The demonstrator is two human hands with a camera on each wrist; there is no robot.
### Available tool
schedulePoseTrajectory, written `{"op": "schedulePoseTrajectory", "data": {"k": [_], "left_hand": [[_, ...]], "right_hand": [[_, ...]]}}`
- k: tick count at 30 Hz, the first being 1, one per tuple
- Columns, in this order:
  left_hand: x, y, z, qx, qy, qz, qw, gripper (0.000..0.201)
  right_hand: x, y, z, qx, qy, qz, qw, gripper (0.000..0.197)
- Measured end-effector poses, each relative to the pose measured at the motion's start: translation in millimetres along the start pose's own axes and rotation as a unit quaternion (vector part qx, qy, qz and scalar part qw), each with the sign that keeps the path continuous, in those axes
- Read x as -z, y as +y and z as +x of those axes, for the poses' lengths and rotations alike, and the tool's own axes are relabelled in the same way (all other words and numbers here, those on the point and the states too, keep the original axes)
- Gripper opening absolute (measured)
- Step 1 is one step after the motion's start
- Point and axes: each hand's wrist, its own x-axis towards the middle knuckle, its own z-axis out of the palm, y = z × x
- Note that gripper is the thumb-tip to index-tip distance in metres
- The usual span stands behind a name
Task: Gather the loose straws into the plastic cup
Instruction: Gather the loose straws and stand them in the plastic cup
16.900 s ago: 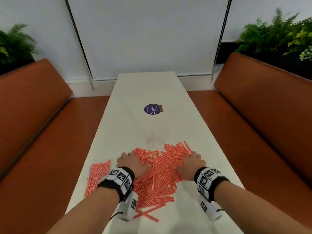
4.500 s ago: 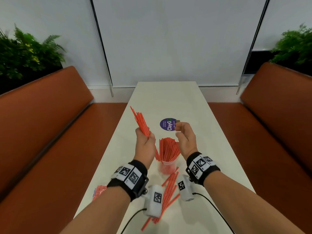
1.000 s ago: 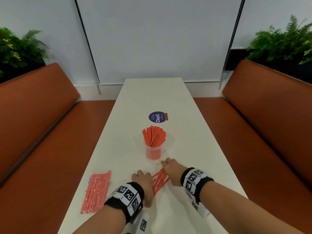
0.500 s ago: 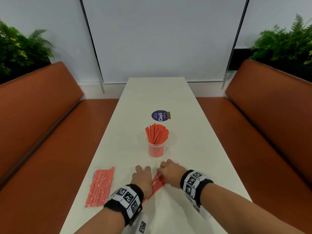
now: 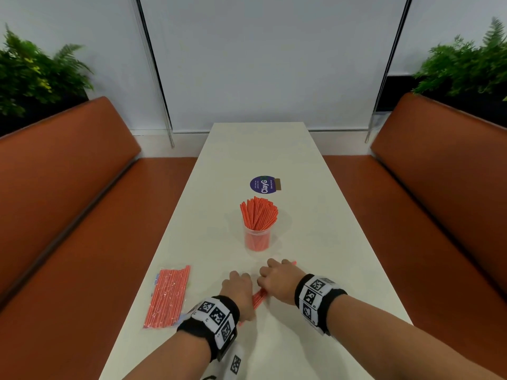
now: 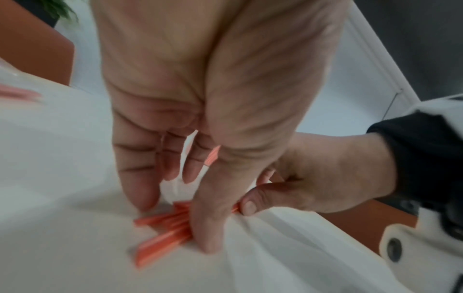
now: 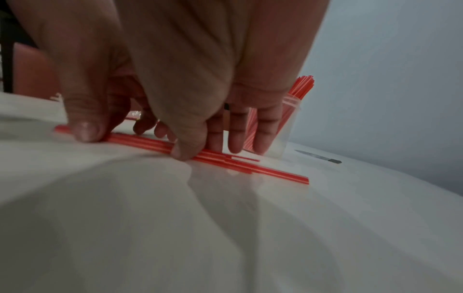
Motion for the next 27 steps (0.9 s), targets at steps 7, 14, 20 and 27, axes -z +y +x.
{"op": "schedulePoseTrajectory", "data": {"k": [7, 14, 20, 27], "left_hand": [[1.6, -3.0, 13.2, -0.049, 0.036, 0.037, 0.997, 0.027], [-1.5, -5.0, 19.8, -0.030, 0.034, 0.058, 0.997, 0.027], [-5.4, -11.7, 24.2, -0.018, 0.055, 0.038, 0.998, 0.030], [-5.7, -10.0, 24.2, -0.017, 0.062, 0.018, 0.998, 0.032]], "right_hand": [[-21.0, 1.3, -1.5, 0.005, 0.012, -0.034, 0.999, 0.012], [-7.7, -12.8, -3.0, -0.029, -0.036, 0.001, 0.999, 0.028], [-8.1, -16.6, 1.2, -0.086, -0.066, 0.024, 0.994, 0.030], [-23.3, -14.2, 11.7, -0.128, -0.048, 0.047, 0.989, 0.030]]}}
